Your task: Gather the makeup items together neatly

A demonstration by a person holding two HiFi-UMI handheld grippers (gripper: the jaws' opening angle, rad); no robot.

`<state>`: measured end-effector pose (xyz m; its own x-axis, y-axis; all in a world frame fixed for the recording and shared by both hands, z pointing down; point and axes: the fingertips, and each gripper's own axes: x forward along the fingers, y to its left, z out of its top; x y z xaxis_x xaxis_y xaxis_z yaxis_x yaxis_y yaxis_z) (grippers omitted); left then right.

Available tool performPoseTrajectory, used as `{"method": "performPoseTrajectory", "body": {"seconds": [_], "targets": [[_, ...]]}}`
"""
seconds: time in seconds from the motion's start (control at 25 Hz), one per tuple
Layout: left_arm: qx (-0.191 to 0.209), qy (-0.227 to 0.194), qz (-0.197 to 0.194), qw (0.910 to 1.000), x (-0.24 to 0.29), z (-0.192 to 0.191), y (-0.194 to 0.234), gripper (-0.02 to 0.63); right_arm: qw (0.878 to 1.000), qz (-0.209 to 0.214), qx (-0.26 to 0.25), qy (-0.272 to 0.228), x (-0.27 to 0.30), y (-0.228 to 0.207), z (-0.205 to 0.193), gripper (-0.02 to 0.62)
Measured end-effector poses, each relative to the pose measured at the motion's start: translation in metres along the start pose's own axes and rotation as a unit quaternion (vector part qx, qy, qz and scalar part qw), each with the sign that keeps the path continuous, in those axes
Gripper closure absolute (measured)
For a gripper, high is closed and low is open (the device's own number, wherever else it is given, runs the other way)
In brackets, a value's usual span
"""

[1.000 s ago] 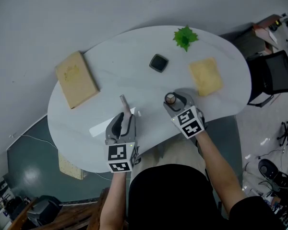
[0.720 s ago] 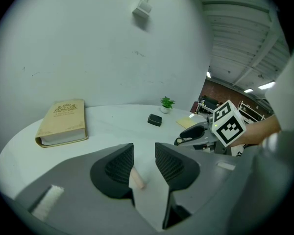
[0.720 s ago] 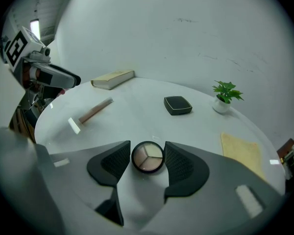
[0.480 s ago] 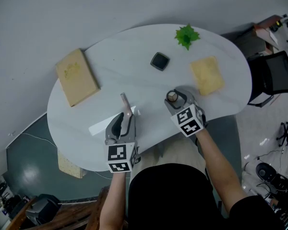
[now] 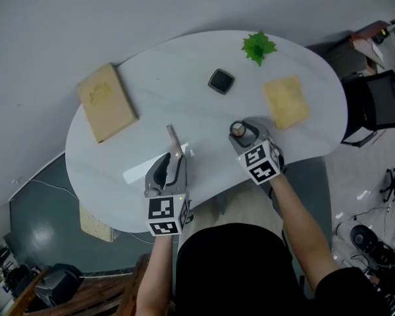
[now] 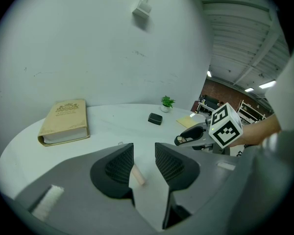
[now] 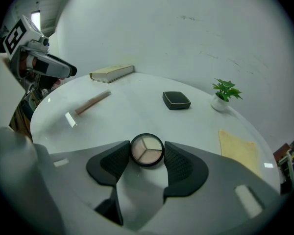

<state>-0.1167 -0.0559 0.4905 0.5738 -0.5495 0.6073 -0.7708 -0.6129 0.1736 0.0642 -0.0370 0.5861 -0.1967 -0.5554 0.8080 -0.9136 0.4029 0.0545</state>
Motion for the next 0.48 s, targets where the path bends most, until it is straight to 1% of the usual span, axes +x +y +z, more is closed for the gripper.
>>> {"method": "performPoseTrajectory", "body": {"seconds": [0.48], "targets": [[-0.007,-0.004,0.004,1.0,-0.0046,-0.0028,0.0007,0.469,1.0,0.005,-0.012,-0.001,-0.0038,0.0061,0.0039,0.38]]}}
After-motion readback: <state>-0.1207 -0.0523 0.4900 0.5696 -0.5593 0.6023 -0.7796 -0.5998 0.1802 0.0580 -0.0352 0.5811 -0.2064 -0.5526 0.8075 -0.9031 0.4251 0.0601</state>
